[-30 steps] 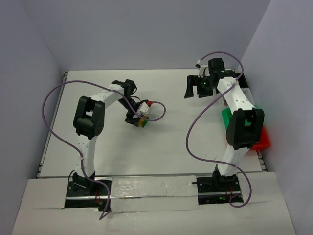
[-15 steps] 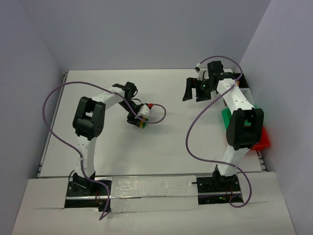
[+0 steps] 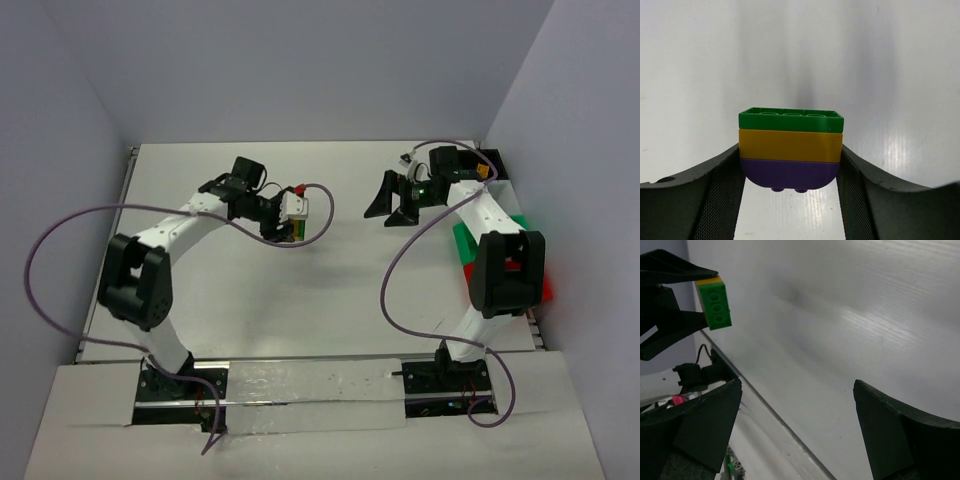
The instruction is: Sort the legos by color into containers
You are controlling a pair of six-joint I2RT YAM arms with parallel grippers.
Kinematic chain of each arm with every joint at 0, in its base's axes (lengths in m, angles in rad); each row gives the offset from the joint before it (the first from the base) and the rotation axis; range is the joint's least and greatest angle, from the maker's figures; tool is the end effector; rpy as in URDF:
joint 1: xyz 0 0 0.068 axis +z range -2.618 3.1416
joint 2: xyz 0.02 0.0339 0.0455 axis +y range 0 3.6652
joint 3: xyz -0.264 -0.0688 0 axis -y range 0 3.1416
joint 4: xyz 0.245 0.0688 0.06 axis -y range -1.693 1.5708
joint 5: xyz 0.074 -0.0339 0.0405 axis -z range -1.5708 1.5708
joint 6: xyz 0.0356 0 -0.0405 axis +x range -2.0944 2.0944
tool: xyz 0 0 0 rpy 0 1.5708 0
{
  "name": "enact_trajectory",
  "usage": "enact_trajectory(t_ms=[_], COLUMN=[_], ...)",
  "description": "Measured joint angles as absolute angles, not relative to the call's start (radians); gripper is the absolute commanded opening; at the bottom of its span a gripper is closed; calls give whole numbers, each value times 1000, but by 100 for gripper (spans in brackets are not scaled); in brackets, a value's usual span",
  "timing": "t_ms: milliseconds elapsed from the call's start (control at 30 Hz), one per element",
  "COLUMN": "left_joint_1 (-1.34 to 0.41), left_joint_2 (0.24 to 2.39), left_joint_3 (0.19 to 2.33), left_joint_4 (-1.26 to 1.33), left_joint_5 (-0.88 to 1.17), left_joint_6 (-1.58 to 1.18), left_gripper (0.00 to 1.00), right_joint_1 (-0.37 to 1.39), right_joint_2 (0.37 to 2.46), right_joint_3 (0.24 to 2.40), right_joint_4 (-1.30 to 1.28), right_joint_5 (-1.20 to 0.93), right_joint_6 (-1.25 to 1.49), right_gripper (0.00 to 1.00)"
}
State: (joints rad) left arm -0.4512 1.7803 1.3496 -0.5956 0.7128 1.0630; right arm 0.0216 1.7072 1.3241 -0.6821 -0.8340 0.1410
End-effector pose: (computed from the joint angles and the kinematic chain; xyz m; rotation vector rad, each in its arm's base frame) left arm 0.3272 -0.1844 0.2376 1.7898 1.5388 -0.6361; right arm 0.3523 0.0340 0.2534 -0.1353 2.4923 1.1469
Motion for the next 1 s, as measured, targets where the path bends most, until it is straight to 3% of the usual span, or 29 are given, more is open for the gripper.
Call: enact_trajectory(t_ms=[167,367,533,933,1000], left_joint_1=[-524,-594,-611,-642,-645], left_joint_2=[1625,1604,1604,1605,1605], left_joint_3=[1309,1304,1300,1300,1300], left_joint_4=[-478,-450,-451,-453,-453], left_joint_5=[675,628,597,579,579], left_joint_6=[832,680,629,613,613], left_gripper=[0,0,0,0,0], right_joint_1=[128,224,232,302,307], right_joint_2=[1672,1676,1717,1824,1830], right_joint_3=[1283,1302,1338,1377,1378], right_joint_4=[-626,-584,-563,-552,-552], right_joint_5=[-897,-964,-996,-1131,-1150], right_joint_6=[189,232,257,281,281], right_gripper=[97,84,79,81,74])
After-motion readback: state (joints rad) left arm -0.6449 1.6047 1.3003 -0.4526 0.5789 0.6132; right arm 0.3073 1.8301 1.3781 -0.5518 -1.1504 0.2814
